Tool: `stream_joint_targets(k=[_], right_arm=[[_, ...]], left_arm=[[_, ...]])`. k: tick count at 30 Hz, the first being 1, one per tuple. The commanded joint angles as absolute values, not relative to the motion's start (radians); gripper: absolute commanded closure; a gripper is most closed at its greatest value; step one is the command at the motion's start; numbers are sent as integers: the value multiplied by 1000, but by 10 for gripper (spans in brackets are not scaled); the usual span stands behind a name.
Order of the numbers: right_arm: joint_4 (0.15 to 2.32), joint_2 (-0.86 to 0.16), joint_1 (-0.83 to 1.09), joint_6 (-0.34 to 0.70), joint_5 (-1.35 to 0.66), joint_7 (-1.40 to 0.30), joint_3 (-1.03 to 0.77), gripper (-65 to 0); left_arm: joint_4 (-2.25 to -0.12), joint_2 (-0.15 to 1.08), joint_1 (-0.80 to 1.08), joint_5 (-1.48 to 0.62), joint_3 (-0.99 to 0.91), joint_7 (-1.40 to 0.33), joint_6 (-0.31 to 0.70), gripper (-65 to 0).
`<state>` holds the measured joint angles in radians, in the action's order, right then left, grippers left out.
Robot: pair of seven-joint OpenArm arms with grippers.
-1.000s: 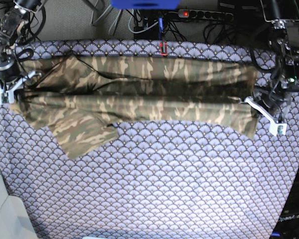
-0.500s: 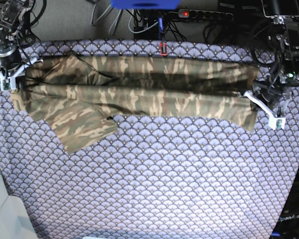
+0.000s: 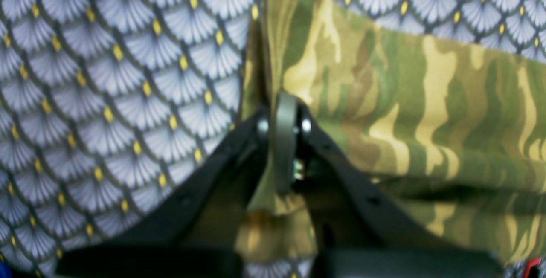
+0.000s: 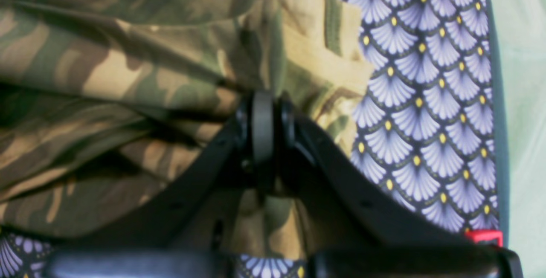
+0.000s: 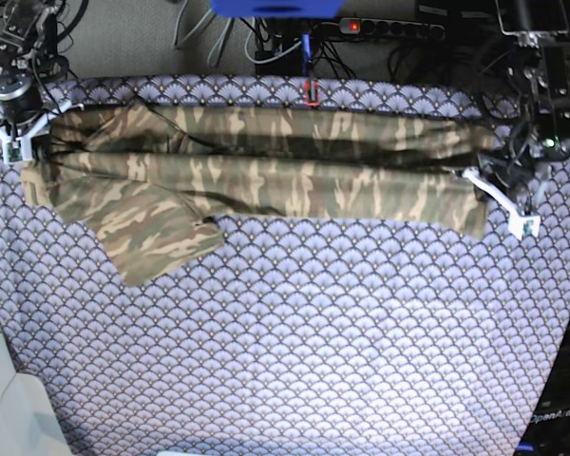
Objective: Fold the T-shirt properly
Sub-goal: 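Lower the folded hem onto the shirt and release with the right gripper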
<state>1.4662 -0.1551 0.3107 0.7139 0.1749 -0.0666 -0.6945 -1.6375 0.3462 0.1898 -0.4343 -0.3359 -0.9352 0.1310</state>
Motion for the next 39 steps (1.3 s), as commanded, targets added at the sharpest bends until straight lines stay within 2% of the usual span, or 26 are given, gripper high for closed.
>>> stream_joint_targets(k=[1,19,26,34,37,39], right_arm=[[1483,-179,309,698,163,-50,-704,0],[1483,-194,340,698,163,-50,-700,0],[1483,-193,354,698,163,-50,-700,0],[1483,-193,354,698,163,-59,-702,0],[1483,-193,354,698,163,-59,-702,-49],[1483,-193,355,698,163,-59,-702,-107]], left_arm=[[-1673,363,191,-429,-346,-917,127,0],[-1650,364,223,-427,-340,-943,127,0],[-1606,364,228,-421,-338,-934,128,-135],[-1606,363,223,-427,-338,-938,128,-143],[-1606,363,226,-424,-338,-935,128,-143],[-1606,363,226,-423,-338,-935,128,-143]])
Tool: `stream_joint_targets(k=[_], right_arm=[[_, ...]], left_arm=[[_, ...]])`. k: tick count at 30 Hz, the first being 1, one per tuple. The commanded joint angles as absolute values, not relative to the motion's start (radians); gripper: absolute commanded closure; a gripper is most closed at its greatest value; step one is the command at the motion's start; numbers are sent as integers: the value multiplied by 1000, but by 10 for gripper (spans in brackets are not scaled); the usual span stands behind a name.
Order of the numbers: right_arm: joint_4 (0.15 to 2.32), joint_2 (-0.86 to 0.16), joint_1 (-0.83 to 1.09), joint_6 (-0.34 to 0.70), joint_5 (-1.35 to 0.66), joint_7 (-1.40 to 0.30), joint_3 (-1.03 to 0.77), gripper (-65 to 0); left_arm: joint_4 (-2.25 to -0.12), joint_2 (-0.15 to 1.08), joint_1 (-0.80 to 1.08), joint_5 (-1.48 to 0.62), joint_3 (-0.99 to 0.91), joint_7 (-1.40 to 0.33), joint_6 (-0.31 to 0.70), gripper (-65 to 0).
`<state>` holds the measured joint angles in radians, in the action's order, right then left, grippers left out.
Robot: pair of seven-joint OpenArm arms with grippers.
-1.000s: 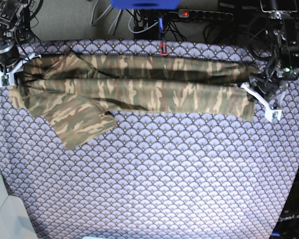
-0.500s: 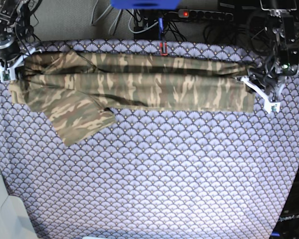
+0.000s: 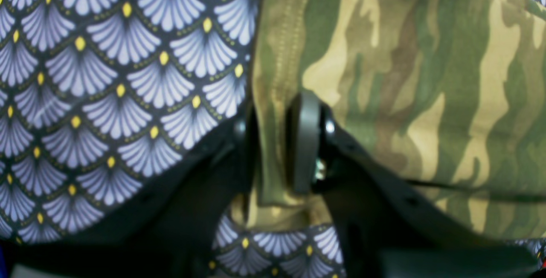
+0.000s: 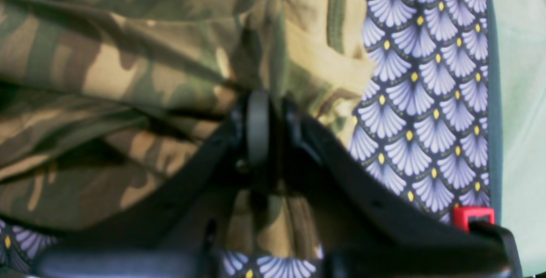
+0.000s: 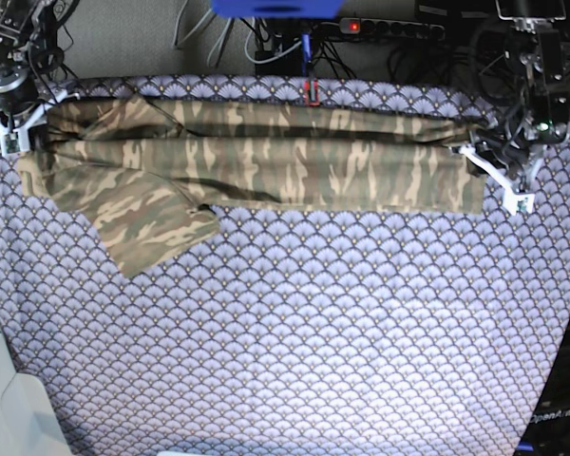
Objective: Fold the T-shirt properly
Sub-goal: 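Lower the folded hem onto the shirt and release with the right gripper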
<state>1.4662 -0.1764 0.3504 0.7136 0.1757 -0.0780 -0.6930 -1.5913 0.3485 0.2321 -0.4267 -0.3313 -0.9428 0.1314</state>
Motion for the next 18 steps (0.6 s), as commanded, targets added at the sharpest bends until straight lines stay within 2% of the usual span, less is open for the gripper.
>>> stream_joint_targets(k=[1,7,18], right_arm=[[1483,-193,355,698,163,-59,-702,-135],[1483,-197,355,698,163,-61,-708,-268],[1488,-222,343,698,163,-58,-797,-279]], left_arm=[[-1606,363,226,-427,-338,-935,128,-143],[-1616,363,228,-427,-338,-934,128,-143],[-1618,363,225,-427,-346,-932,128,-143]])
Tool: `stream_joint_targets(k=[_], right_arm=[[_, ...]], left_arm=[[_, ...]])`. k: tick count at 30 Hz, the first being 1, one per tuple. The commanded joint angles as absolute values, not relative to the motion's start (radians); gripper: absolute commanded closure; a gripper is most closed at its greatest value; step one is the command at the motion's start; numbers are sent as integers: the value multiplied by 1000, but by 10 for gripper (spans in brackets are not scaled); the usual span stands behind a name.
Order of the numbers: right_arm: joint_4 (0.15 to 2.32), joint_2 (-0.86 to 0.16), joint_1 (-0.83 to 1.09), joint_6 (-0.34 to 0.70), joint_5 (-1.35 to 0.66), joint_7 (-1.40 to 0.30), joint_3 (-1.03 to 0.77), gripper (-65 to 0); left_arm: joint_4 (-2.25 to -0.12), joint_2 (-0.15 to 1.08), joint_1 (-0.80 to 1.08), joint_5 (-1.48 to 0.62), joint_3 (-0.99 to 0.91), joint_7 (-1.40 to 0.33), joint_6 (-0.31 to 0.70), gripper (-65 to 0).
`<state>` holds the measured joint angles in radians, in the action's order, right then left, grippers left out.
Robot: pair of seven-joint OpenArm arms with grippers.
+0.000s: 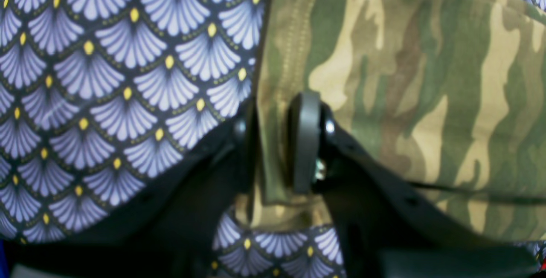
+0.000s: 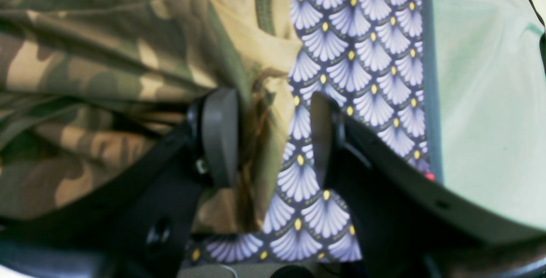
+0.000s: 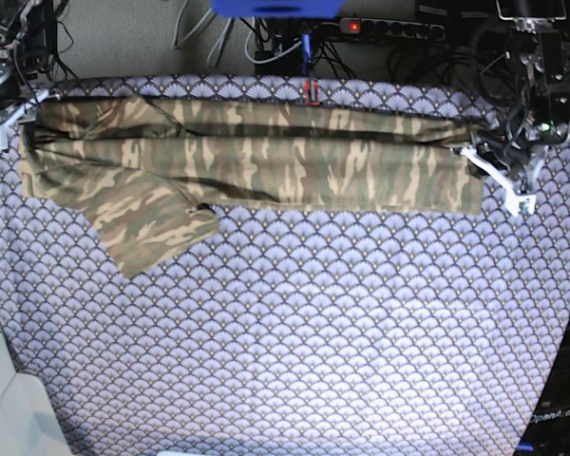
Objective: Fold the T-shirt properly
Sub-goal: 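Lower the folded hem onto the shirt and release with the right gripper, then move the right gripper down to the hanging sleeve and grasp it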
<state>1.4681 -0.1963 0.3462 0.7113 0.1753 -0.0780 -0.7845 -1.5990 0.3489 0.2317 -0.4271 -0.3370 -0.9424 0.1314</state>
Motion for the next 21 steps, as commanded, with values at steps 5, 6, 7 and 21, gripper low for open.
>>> stream_joint_targets(k=[5,6,7,21], right_arm=[[1484,-226,344,698,163,-53,-797,-280],[1484,-226,344,698,163,-53,-797,-280],[1484,-228,344,698,163,-53,-797,-280],[1483,-312,243,698,168,-70,-897,-281]], left_arm=[[-1613,363,225,-427,-346,-934,128,-143],[-1615,363,226,-427,-346,-935,128,-143],[-1616,363,226,-427,-346,-940,128,-143],[-1616,361,249,-427,-348,-932,128,-144]])
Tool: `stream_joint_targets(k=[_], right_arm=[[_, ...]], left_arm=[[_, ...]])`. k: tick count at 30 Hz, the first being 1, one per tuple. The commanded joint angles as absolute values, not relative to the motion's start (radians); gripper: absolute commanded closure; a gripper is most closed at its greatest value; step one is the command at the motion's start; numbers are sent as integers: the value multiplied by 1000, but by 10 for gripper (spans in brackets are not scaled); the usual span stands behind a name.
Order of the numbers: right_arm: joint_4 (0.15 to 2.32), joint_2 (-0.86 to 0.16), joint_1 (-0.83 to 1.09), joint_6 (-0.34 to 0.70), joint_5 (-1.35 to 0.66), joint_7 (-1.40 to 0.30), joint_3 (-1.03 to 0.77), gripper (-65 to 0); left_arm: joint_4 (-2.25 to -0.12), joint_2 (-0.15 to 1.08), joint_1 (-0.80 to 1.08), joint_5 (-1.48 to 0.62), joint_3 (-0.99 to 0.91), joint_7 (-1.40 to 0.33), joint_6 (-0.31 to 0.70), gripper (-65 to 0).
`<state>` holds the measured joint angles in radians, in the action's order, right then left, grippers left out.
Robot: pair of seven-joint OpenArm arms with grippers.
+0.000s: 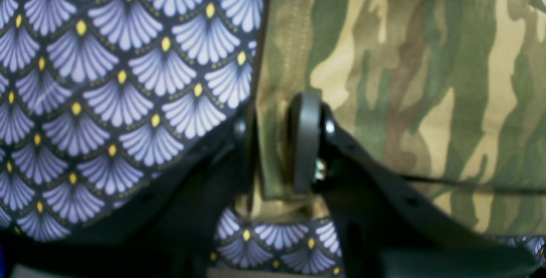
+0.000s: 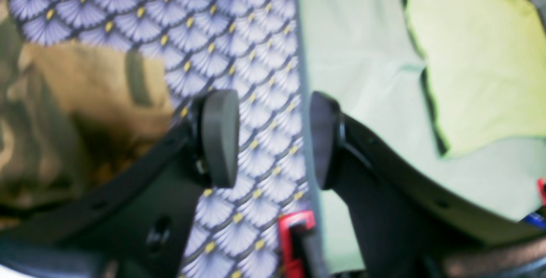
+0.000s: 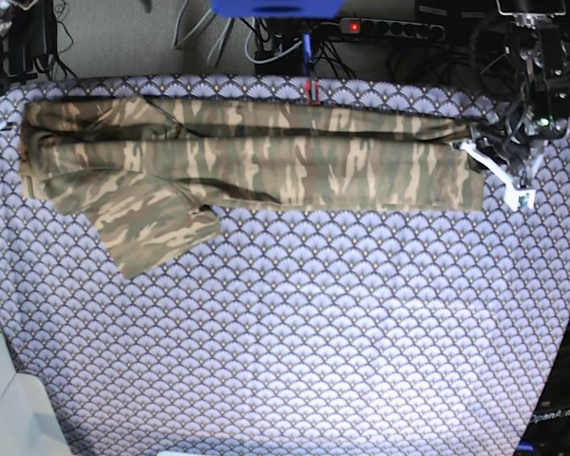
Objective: Fold the T-shirt properly
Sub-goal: 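Move the right gripper down to the hanging sleeve and grasp it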
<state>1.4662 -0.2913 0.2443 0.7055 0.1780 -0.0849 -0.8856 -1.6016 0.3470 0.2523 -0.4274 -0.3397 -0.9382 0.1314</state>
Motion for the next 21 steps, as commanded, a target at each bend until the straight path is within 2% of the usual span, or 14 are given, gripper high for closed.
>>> stream_joint_targets(k=[1,4,6,8,13,14,16,21], right_arm=[[1483,-318,240,698,168,-84,-897,-281],[1481,-340,193,698,168,-150,-889,-281],[1481,-349,173,698,168,-176,-888,-281],[1481,-360,142,698,168,-200,-886,-281],[1481,-386,70,698,168,-262,-854,-281],[1481,-389,54,698,168,-277,-851,-281],[1481,-389,31,698,168,-294,-851,-281],[1481,-403,-5,698,168,-314,-822,-281]], left_arm=[[-1616,361,251,-427,-348,-932,128,-144],[-1609,361,249,-427,-348,-932,128,-145],[-1610,354,249,-427,-348,-932,128,-168],[-1610,340,249,-421,-348,-932,128,-241],[-1618,335,249,-426,-348,-932,128,-500],[-1618,335,249,-427,-348,-932,128,-532],[-1618,334,249,-427,-344,-932,128,-558],[-1618,334,248,-427,-346,-931,128,-558]])
